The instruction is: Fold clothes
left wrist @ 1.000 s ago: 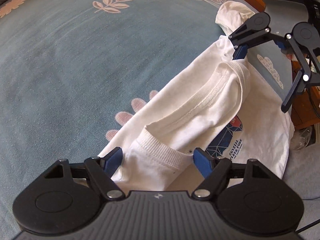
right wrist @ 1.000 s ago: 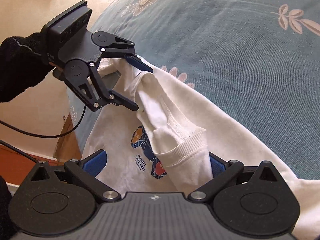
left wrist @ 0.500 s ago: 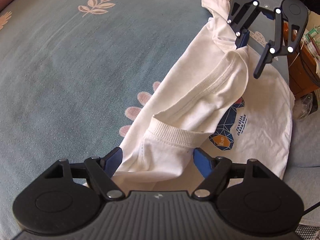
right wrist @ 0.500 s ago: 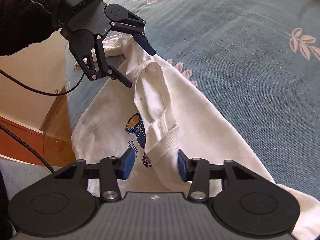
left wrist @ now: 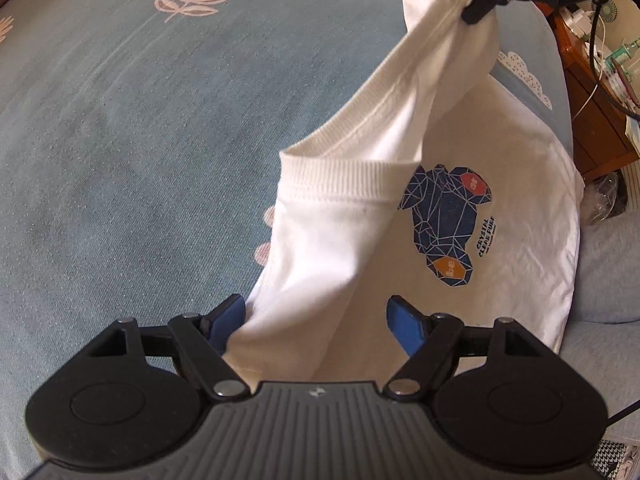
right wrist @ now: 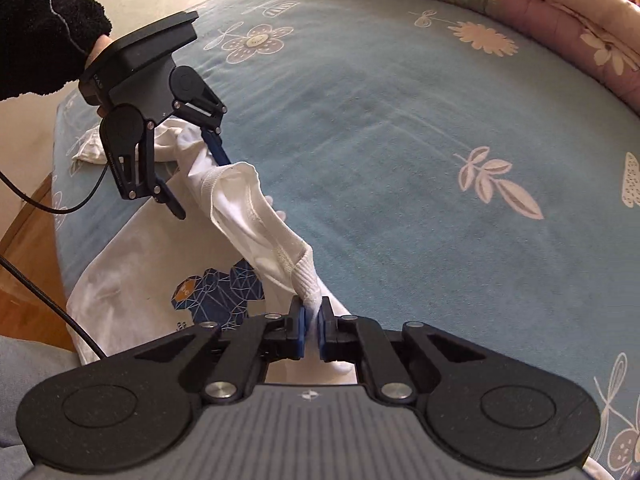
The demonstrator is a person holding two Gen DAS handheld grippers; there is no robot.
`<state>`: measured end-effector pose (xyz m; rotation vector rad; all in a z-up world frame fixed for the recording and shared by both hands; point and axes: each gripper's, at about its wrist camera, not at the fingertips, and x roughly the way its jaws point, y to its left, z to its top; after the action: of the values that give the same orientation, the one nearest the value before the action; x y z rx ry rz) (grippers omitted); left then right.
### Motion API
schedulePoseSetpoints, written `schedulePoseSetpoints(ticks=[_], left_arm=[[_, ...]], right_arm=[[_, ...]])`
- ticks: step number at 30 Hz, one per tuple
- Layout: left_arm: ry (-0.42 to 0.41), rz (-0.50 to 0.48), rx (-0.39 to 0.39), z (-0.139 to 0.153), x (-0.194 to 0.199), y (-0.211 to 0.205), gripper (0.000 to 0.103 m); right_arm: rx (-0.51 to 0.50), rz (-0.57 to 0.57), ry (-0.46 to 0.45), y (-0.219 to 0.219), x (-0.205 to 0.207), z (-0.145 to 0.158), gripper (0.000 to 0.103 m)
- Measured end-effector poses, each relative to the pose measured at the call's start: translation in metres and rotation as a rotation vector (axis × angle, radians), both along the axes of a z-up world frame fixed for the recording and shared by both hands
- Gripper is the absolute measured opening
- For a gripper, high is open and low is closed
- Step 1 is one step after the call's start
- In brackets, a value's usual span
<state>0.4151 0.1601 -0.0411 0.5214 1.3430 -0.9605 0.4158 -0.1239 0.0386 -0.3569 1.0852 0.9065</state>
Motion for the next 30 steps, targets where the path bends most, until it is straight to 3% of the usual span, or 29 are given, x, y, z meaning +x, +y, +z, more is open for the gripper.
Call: schedulePoseSetpoints(ticks=[3, 7, 13, 16, 21, 25, 30], left_arm=[[-0.003, 0.007, -0.001, 0.000, 0.011, 0.000, 0.077], [0.021, 0.055, -0.087, 0.009, 0.035, 0.001, 0.077], [0.071, 0.235, -0.232, 0.016, 0.076, 0.018, 0.077], [0.069, 0.281, -0.222, 0.005, 0.083, 0.020, 0.076], [0.063, 0.187, -0.173, -0.012, 0.063, 0.006, 0.071], [0.033, 0.112, -0.149, -0.007, 0.038, 0.002, 0.071], [0.007, 0.167, -0.147, 0.001, 0.022, 0.011, 0.071]], right_arm=[[-0.033, -0.036, -0.015, -0.004, 0.005, -0.003, 0.009], [-0.047, -0.026, 0.010, -0.001, 0.007, -0.010, 0.009], [-0.053, -0.020, 0.088, 0.000, -0.005, -0.027, 0.009], [-0.063, -0.012, 0.147, 0.000, -0.018, -0.040, 0.009], [-0.105, 0.035, 0.254, 0.001, -0.049, -0.076, 0.009], [-0.091, 0.020, 0.322, -0.001, -0.061, -0.093, 0.011], [-0.004, 0.012, 0.290, -0.005, -0.047, -0.072, 0.034]])
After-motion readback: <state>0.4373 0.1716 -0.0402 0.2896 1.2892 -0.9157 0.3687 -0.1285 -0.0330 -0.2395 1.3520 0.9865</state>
